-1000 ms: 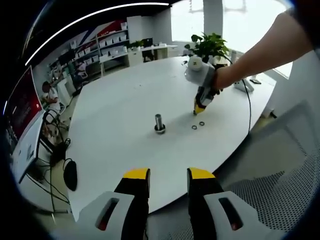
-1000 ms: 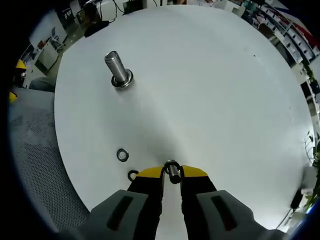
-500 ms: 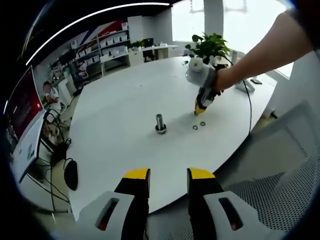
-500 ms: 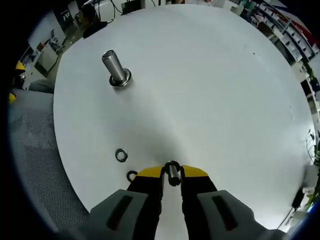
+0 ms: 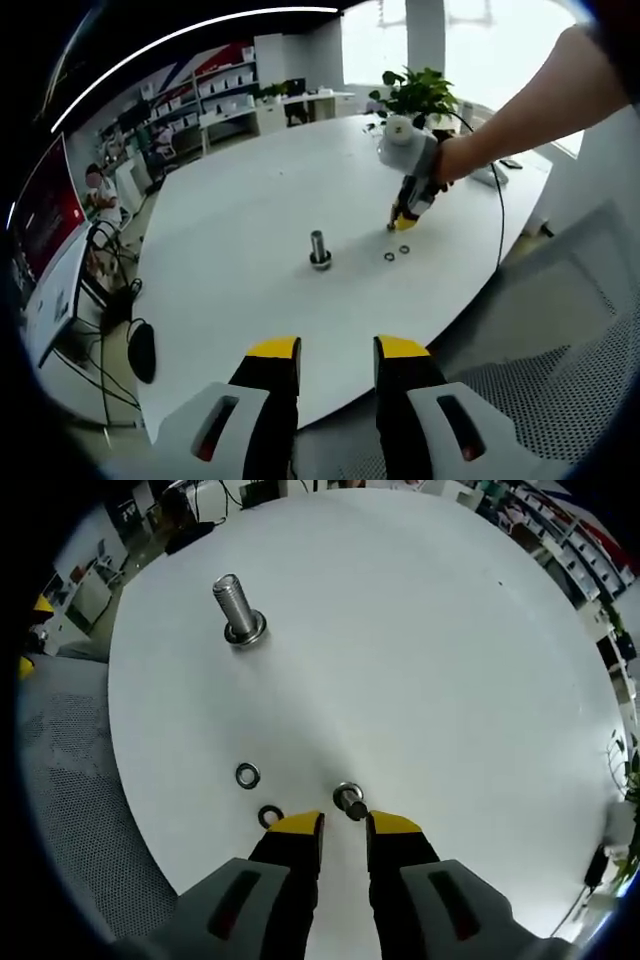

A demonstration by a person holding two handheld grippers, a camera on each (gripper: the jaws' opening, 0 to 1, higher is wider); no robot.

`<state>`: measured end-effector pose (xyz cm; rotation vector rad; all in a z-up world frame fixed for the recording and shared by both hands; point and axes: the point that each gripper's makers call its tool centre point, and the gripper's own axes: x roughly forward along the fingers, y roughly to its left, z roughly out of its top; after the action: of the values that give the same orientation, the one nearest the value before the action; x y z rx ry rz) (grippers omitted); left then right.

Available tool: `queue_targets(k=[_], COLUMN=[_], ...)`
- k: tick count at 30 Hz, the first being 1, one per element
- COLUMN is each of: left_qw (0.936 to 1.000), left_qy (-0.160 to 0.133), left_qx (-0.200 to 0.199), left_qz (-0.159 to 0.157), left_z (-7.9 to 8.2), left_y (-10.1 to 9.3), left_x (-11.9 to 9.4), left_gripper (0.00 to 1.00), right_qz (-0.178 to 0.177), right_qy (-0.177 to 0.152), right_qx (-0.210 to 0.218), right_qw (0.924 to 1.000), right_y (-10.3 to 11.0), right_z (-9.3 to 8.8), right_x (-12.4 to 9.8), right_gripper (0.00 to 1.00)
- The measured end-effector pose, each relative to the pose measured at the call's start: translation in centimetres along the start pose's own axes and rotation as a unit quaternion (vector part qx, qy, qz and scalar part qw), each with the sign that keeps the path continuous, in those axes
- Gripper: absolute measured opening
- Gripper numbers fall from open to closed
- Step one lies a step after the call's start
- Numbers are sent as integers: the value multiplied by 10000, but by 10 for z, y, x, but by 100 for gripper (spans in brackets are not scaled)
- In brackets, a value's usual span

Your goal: Place the washer onto the threaded stud by aligning its center hole with the stud, sliding it down to the base, and recovering from edge contact or off-axis alignment until the washer reaches the visible bottom stop.

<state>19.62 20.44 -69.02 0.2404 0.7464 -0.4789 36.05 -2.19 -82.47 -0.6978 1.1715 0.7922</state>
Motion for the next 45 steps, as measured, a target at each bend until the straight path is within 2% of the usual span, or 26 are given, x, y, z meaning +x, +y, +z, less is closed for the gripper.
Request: queue_targets(k=[7,17,20,25,39,45], left_qw=[10000,9999,9999,9999,9999,9999], left_qy=[1,-48,-52,-52,-79,-84], left_qx=[49,70,69,76,65,60], left_qz=[-55,-86,-84,-94,-90,-84], left_z=[0,2,2,2,3,3], left_y=[-3,-4,-4,-4,-3,-3], left_x=[0,0,0,0,-1,-1], left_gripper=[27,27,27,27,27,27], right_qz=[25,183,318,381,455,435], right_qy=[0,31,68,60,64,130], right_qx=[210,222,154,-47,-360,-500], right_qw=[9998,9996,9994,9992,9983,9977], right_y=[9,31,43,53,70,70], right_z=[-7,-8,-4,6,20,22], right_x=[-5,-4,-3,1,13,17], right_gripper=[20,21,21,21,23,23])
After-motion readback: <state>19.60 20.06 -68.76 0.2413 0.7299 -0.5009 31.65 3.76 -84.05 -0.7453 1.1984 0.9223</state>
